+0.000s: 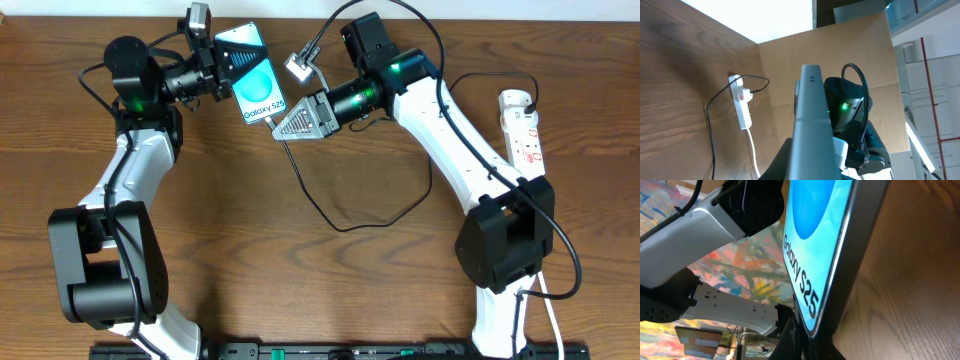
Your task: Plug charger to phone and switch on socket
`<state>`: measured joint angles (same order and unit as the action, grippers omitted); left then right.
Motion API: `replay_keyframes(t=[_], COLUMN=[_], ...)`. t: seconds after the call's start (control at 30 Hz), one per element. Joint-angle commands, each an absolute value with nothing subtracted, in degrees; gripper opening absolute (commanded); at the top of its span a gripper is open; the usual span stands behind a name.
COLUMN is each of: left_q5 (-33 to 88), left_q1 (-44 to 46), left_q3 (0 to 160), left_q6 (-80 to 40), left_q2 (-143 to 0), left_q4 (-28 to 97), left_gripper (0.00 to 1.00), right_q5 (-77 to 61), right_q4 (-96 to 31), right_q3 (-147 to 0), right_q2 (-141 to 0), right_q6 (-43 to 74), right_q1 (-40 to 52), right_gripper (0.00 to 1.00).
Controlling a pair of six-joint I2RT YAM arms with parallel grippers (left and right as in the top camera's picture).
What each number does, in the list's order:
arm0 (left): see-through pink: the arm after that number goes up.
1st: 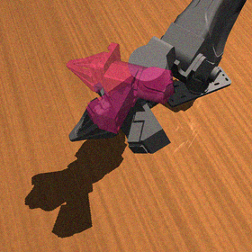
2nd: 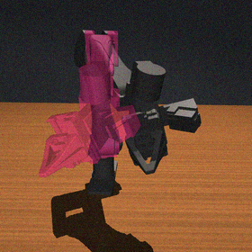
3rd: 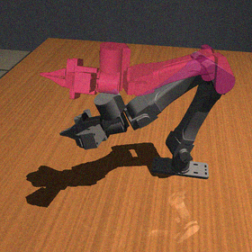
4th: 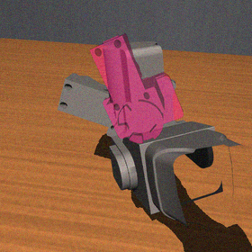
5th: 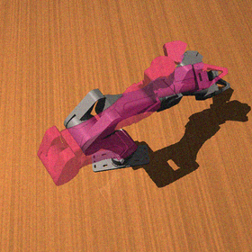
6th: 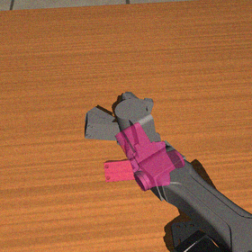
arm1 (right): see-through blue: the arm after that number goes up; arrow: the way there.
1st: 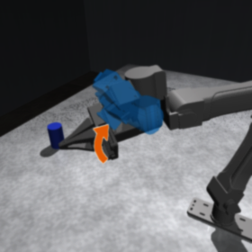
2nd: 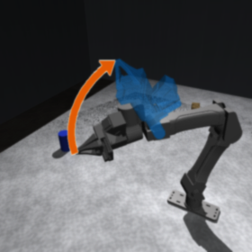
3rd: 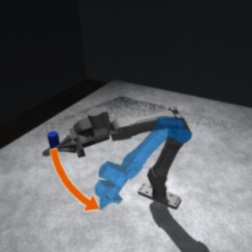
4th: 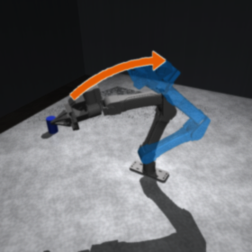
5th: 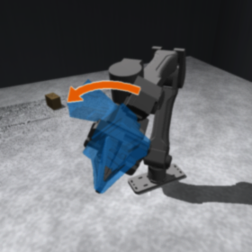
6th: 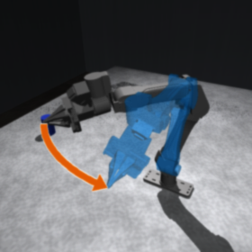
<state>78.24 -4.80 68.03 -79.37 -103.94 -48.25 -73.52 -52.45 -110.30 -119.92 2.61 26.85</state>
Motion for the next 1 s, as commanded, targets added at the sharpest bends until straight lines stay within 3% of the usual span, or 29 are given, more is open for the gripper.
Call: replay_keyframes(t=[0.0, 0.97], left_q5=[82.5, 76.0], left_q1=[-3.9, -3.9], left_q3=[68.5, 68.5], left_q6=[-78.7, -79.3], left_q2=[-103.6, -103.6], left_q4=[-48.8, -48.8], left_gripper=[0.07, 0.07], right_q5=[-71.9, -68.6], right_q4=[-51.2, -42.7], right_q3=[-111.2, -111.2], right_q2=[-118.8, -118.8], right_q6=[3.4, 13.0], right_q1=[25.8, 25.0], right_gripper=[0.01, 0.01])
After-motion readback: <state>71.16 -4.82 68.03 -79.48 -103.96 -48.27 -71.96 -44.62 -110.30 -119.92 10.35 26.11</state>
